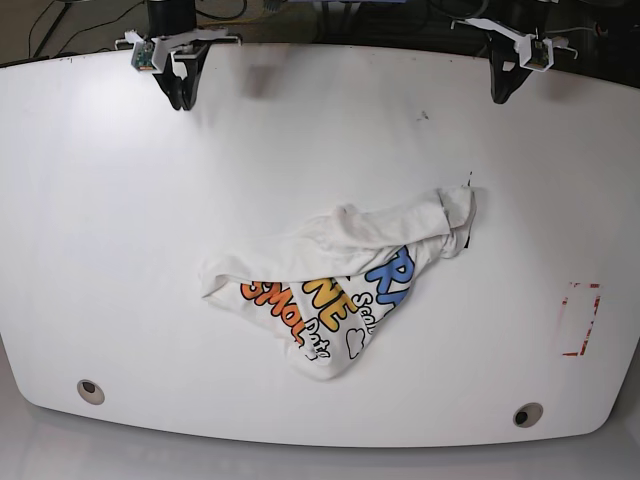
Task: Layout the t-shirt on the table in an organized manner, then fold the t-shirt properly
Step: 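Lower the right gripper onto the white t-shirt's bunched fabric and pinch it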
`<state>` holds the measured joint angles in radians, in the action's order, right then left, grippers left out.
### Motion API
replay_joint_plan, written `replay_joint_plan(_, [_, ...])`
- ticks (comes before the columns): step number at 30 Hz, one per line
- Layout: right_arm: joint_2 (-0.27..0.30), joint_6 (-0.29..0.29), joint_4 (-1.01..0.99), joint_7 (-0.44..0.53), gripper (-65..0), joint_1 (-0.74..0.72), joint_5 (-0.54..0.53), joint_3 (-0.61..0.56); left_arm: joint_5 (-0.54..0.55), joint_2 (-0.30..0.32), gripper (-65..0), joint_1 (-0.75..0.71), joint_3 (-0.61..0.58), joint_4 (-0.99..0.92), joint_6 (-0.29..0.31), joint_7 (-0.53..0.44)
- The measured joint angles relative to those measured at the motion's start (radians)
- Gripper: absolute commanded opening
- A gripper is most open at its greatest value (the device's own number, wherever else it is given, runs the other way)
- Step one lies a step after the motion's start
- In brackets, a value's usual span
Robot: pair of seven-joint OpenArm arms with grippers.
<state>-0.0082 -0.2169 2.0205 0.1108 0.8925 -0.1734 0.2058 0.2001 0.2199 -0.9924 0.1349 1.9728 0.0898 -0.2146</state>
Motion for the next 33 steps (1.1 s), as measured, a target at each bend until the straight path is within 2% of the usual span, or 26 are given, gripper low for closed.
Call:
replay_joint_plan(4, [0.0, -0.073, 0.0, -0.018, -55.8, -0.072, 0.006, -0.037, 0.0, -0.004, -64.6, 0.029, 0.011, 0.0, 0.003, 0.001])
replay_joint_plan(7, [0.002, -0.072, -0.001, -0.082, -50.4, -0.133, 0.009, -0.055, 0.0, -0.01, -64.6, 0.052, 0.011, -0.001, 0.0, 0.001])
replay_joint_plan(11, [0.003, -0.065, -0.002, -0.188, -40.0, -0.219, 0.009, -0.066, 0.0, -0.005, -64.4, 0.066, 0.012, 0.0, 0.0, 0.0])
replay_joint_plan(16, [0.003, -0.061, -0.005, -0.286, -36.6, -0.319, 0.011, -0.067, 0.0, -0.006, -64.2, 0.064, 0.005, 0.0, 0.006, 0.008])
replay_joint_plan(19, [0.003, -0.063, -0.007, -0.35, -36.6, -0.383, 0.01, -0.066, 0.0, -0.008, -59.3, 0.079, 0.005, -0.001, 0.007, 0.007])
replay_joint_plan(25, [0.038, -0.064, -0.021, -0.513, -36.6, -0.524, 0.008, -0.068, -0.001, -0.006, -40.3, 0.092, 0.002, -0.001, 0.004, 0.003])
replay_joint_plan(27, [0.052, -0.057, -0.033, -0.565, -36.6, -0.573, 0.011, -0.067, 0.0, -0.008, -38.3, 0.089, 0.002, -0.001, 0.004, 0.004])
replay_joint_plan(33, [0.056, -0.061, -0.042, -0.688, -36.6, -0.653, 0.008, -0.073, 0.0, -0.008, -38.2, 0.092, 0.002, 0.0, 0.004, 0.002])
